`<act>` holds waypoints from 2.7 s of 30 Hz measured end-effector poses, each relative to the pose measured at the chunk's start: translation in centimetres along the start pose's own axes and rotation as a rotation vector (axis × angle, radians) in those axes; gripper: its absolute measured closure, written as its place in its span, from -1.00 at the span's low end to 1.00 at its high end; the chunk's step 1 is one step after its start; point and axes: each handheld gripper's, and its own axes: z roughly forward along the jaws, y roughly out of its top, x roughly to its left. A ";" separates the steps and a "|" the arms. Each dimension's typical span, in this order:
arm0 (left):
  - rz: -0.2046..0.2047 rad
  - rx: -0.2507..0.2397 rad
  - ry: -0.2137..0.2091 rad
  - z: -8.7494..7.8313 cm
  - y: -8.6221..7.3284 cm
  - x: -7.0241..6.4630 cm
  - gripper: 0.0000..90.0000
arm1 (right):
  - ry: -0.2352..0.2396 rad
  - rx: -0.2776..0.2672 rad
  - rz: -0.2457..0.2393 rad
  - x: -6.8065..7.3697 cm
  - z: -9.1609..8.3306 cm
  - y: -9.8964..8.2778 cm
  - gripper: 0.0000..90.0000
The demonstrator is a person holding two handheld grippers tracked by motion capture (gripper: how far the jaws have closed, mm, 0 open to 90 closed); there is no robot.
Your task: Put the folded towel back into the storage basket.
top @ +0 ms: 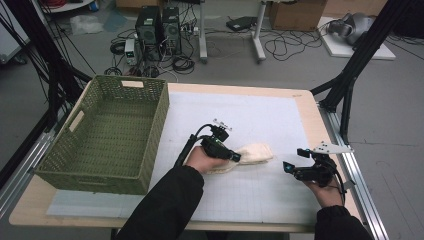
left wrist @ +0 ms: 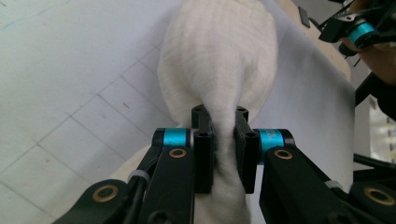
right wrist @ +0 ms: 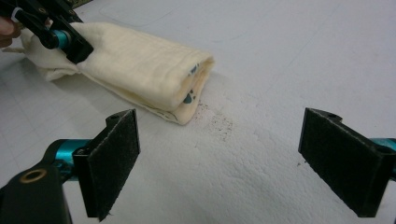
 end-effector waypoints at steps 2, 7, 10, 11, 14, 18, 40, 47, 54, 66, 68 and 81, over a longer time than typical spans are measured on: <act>-0.011 -0.013 -0.002 -0.3 0.0 0.0 0.81 | 0.001 0.002 0.004 0.0 0.0 0.0 -0.74; -0.029 -0.036 -0.021 -0.9 0.1 0.2 0.81 | 0.002 0.000 0.008 -0.1 0.0 0.0 -0.74; -0.053 -0.059 -0.033 -1.3 0.1 0.2 0.81 | 0.001 -0.002 0.010 -0.1 0.0 -0.1 -0.74; -0.054 -0.062 -0.036 -1.4 0.1 0.3 0.81 | 0.001 -0.001 0.011 -0.2 0.0 -0.1 -0.74; -0.075 -0.084 -0.050 -1.9 0.1 0.3 0.81 | 0.002 -0.002 0.015 -0.2 0.0 -0.1 -0.74; -0.105 -0.122 -0.069 -2.6 0.2 0.6 0.81 | 0.006 0.002 0.015 -0.2 0.2 -0.1 -0.74; -0.227 -0.267 -0.041 -6.6 0.6 1.2 0.81 | 0.020 0.012 0.012 0.0 0.5 -0.1 -0.74; -0.233 -0.301 0.017 -8.9 0.9 0.8 0.81 | 0.021 0.014 0.013 -0.1 0.5 -0.1 -0.74; -0.247 -0.351 0.018 -11.4 0.7 0.9 0.81 | 0.022 0.008 0.010 -0.1 0.7 -0.1 -0.74; -0.279 -0.401 0.005 -13.4 0.5 1.1 0.81 | 0.024 0.018 -0.001 -0.1 1.0 -0.1 -0.74; -0.282 -0.409 -0.004 -13.5 0.5 1.1 0.81 | 0.026 0.017 -0.002 0.0 0.9 -0.1 -0.74; -0.272 -0.416 0.023 -13.8 0.9 0.0 0.81 | 0.030 0.013 -0.010 0.0 0.9 0.0 -0.74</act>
